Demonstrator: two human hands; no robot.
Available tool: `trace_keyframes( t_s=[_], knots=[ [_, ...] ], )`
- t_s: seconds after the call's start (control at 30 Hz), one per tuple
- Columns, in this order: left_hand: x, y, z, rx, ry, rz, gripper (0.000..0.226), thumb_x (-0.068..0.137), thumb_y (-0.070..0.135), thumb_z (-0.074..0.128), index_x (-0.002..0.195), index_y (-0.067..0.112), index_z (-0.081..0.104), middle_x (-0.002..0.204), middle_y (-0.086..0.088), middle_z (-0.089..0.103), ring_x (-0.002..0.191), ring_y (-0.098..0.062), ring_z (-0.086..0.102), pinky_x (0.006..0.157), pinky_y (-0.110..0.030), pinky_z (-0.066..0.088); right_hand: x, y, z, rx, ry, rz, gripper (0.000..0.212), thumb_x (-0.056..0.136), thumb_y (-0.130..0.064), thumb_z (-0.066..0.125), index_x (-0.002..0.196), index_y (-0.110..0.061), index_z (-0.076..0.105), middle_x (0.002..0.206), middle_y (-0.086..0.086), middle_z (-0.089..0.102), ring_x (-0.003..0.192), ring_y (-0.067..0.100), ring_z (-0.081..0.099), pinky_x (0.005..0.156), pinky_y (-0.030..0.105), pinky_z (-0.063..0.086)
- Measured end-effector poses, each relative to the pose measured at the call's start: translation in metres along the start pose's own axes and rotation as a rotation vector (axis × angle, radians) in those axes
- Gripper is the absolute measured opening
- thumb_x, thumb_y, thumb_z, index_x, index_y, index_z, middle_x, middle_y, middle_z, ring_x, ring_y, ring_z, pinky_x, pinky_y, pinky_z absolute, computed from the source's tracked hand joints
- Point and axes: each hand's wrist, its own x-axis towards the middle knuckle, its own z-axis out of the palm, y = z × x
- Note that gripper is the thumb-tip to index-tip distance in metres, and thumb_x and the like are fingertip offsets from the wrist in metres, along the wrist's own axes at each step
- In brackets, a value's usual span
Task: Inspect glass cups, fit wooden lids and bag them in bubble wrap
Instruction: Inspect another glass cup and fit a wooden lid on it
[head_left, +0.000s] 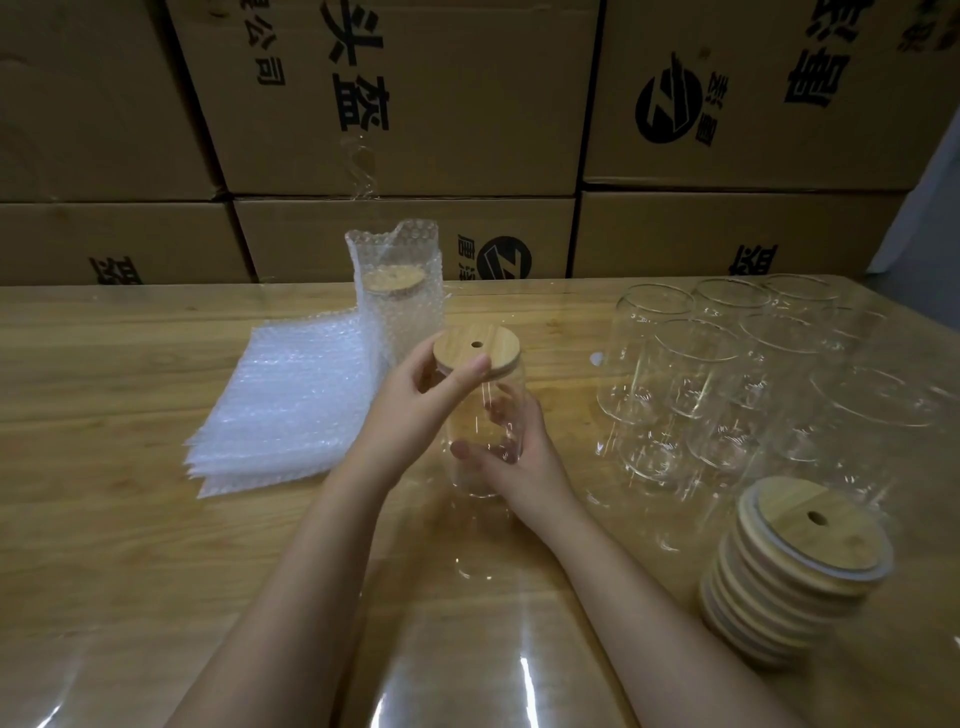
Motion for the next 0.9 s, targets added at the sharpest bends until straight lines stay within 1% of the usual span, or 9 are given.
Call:
trace_keyframes(
  t_s=[0.17, 0.27, 0.37, 0.43, 0.5, 0.63, 0.7, 0.8, 0.9],
  knots=[
    [-0.002, 0.005, 0.009, 0.087, 0.072, 0.018, 0.083, 0.067, 0.064, 0.072, 0.14, 0.037, 0.041, 0.12, 0.014, 0.058, 0.104, -0.005, 0.06, 0.087, -0.02, 0.05, 0.001, 0.001, -0.001, -0.008, 0.008, -0.013, 0.081, 0.072, -0.032, 0.082, 0.135, -0.041, 0.033, 0.125, -0.023, 0.048, 0.124, -0.004, 0.045, 0.107, 0.041, 0.04],
    [-0.004, 0.007, 0.022, 0.073, 0.13, 0.039, 0.086, 0.062, 0.06, 0.071, 0.138, 0.032, 0.042, 0.134, 0.007, 0.053, 0.118, -0.011, 0.055, 0.101, -0.033, 0.048, 0.002, -0.001, 0.001, -0.005, 0.005, -0.008, 0.078, 0.067, -0.036, 0.084, 0.124, -0.053, 0.033, 0.123, -0.031, 0.047, 0.123, -0.005, 0.046, 0.105, 0.042, 0.042],
    [-0.004, 0.006, 0.026, -0.008, 0.166, 0.001, 0.081, 0.06, 0.057, 0.073, 0.133, 0.035, 0.046, 0.13, 0.002, 0.058, 0.119, -0.014, 0.057, 0.101, -0.039, 0.048, 0.001, -0.002, 0.002, 0.01, 0.008, 0.004, 0.083, 0.057, -0.048, 0.078, 0.126, -0.051, 0.033, 0.124, -0.026, 0.048, 0.122, -0.006, 0.046, 0.105, 0.041, 0.043],
    [-0.005, 0.004, 0.025, -0.052, 0.153, -0.024, 0.084, 0.057, 0.06, 0.072, 0.134, 0.035, 0.046, 0.123, 0.002, 0.063, 0.114, -0.009, 0.06, 0.093, -0.026, 0.051, 0.001, -0.001, 0.002, 0.014, 0.007, 0.003, 0.087, 0.059, -0.046, 0.078, 0.132, -0.043, 0.032, 0.125, -0.022, 0.049, 0.123, -0.007, 0.046, 0.107, 0.041, 0.04],
    [-0.005, 0.002, 0.026, -0.113, 0.144, -0.007, 0.083, 0.06, 0.058, 0.071, 0.135, 0.032, 0.046, 0.118, 0.01, 0.064, 0.103, 0.006, 0.061, 0.076, -0.008, 0.049, 0.001, -0.001, 0.001, 0.013, 0.002, -0.002, 0.092, 0.057, -0.047, 0.079, 0.135, -0.038, 0.031, 0.126, -0.021, 0.05, 0.123, -0.007, 0.045, 0.108, 0.04, 0.039],
    [-0.002, -0.008, 0.032, -0.155, 0.183, 0.032, 0.076, 0.065, 0.056, 0.078, 0.13, 0.033, 0.048, 0.118, 0.01, 0.064, 0.098, 0.009, 0.062, 0.072, -0.004, 0.045, 0.001, -0.001, 0.001, 0.015, -0.009, -0.005, 0.098, 0.052, -0.052, 0.075, 0.138, -0.037, 0.03, 0.128, -0.016, 0.05, 0.126, 0.0, 0.046, 0.108, 0.042, 0.039],
    [-0.002, -0.013, 0.034, -0.184, 0.196, 0.048, 0.071, 0.066, 0.059, 0.069, 0.129, 0.033, 0.048, 0.118, 0.011, 0.064, 0.103, 0.006, 0.061, 0.077, -0.007, 0.047, 0.002, 0.0, 0.001, 0.005, -0.009, -0.008, 0.096, 0.055, -0.047, 0.079, 0.138, -0.036, 0.03, 0.127, -0.019, 0.05, 0.125, -0.002, 0.046, 0.108, 0.043, 0.039],
    [-0.003, -0.026, 0.034, -0.316, 0.215, -0.039, 0.071, 0.077, 0.07, 0.044, 0.129, 0.025, 0.056, 0.123, 0.006, 0.065, 0.113, -0.001, 0.059, 0.101, -0.024, 0.045, 0.003, 0.004, -0.002, 0.011, -0.023, -0.029, 0.084, 0.069, -0.031, 0.082, 0.136, -0.037, 0.031, 0.126, -0.021, 0.048, 0.126, -0.002, 0.044, 0.107, 0.038, 0.041],
    [-0.007, -0.041, 0.035, -0.363, 0.239, -0.176, 0.062, 0.088, 0.069, 0.027, 0.111, 0.031, 0.071, 0.114, 0.004, 0.071, 0.112, -0.008, 0.062, 0.107, -0.04, 0.041, 0.002, 0.003, -0.006, 0.1, -0.076, -0.012, 0.069, 0.073, -0.044, 0.071, 0.132, -0.039, 0.035, 0.129, -0.015, 0.049, 0.128, -0.004, 0.044, 0.094, 0.014, 0.043]
  ],
)
